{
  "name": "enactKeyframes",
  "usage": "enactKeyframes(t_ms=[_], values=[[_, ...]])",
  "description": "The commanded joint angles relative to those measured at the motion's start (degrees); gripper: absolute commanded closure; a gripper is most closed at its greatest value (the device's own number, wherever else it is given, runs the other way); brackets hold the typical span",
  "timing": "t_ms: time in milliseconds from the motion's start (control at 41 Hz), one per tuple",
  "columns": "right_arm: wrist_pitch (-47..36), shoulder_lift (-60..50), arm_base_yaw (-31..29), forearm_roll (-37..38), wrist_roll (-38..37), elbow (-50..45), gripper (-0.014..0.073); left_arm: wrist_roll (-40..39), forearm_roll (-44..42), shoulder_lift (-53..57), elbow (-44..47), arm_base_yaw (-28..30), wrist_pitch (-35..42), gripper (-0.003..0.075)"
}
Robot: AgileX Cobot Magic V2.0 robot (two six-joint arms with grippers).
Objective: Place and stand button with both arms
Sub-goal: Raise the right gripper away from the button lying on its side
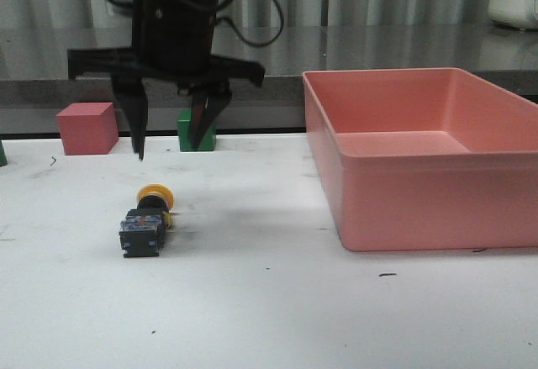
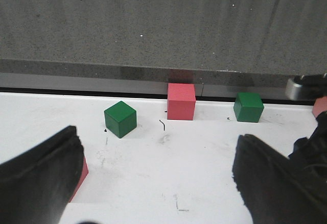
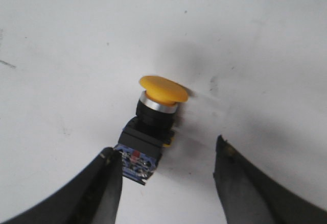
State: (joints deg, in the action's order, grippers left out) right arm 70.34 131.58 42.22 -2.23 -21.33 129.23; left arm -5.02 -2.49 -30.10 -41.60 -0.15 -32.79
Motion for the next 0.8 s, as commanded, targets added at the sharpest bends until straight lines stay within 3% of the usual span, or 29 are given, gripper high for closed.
enactKeyframes(t_ms=[0, 219, 634, 780], values=[[3.4, -8.67, -0.39, 2.82, 5.68, 1.85, 0.0162, -0.34, 0.32, -0.65, -1.9, 0.03, 4.37, 0.0137], [6.3, -17.82, -0.63, 3.12, 14.78, -3.95, 0.0164, -0.34, 0.32, -0.65, -1.9, 0.03, 4.37, 0.0137], [-12.01, -45.86, -0.98, 3.12, 23.29, -41.17, 0.017, -0.34, 0.32, -0.65, -1.9, 0.03, 4.37, 0.0137], [-15.36, -55.46, -0.98, 3.26, 25.88, -50.04, 0.017, -0.34, 0.32, -0.65, -1.9, 0.03, 4.37, 0.0137]])
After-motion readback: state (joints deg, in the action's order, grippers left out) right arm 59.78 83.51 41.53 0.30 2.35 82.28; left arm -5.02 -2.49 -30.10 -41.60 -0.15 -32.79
